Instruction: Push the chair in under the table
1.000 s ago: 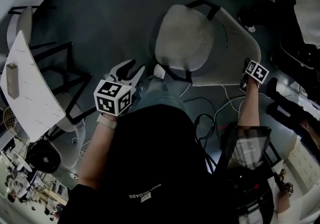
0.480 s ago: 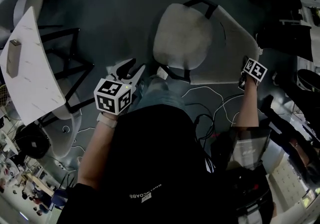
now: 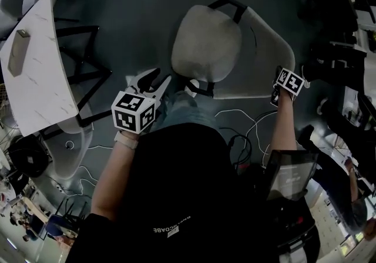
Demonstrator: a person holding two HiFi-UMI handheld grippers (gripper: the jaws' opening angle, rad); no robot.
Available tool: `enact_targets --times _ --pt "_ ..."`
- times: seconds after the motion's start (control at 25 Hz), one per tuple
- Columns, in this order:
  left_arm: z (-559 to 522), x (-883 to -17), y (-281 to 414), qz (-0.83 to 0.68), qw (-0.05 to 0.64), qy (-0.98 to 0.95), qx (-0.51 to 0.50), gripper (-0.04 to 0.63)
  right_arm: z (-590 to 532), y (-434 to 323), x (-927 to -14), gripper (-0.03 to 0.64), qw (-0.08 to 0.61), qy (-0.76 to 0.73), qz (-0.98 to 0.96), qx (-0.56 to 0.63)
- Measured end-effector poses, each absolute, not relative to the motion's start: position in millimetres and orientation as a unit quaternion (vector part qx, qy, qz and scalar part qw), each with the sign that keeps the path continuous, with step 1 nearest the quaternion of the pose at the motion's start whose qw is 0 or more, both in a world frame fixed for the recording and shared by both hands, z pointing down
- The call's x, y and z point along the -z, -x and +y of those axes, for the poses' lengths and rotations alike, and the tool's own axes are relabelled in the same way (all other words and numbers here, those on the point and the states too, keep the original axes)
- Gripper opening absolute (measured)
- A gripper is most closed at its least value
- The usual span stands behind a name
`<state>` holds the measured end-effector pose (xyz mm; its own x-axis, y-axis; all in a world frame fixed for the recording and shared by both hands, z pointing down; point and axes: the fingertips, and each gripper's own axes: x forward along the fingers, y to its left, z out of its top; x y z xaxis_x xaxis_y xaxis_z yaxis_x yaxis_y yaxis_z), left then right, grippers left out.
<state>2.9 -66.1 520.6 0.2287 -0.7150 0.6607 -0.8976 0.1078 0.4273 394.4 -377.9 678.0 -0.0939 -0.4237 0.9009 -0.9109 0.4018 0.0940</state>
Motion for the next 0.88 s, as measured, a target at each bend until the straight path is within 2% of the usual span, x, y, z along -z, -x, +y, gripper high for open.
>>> enact_targets --times 0.44,0.88 --pt "-45 -518 44 -0.646 0.425 -0.629 -0.077 0.141 -373 -296 -676 0.149 0.470 -0.454 -0.715 -0.247" --pt "-14 -519 69 -0.678 0.427 -0.596 -0.054 0.141 -372 -231 -670 0.136 0.471 -0.420 -0.741 -0.230"
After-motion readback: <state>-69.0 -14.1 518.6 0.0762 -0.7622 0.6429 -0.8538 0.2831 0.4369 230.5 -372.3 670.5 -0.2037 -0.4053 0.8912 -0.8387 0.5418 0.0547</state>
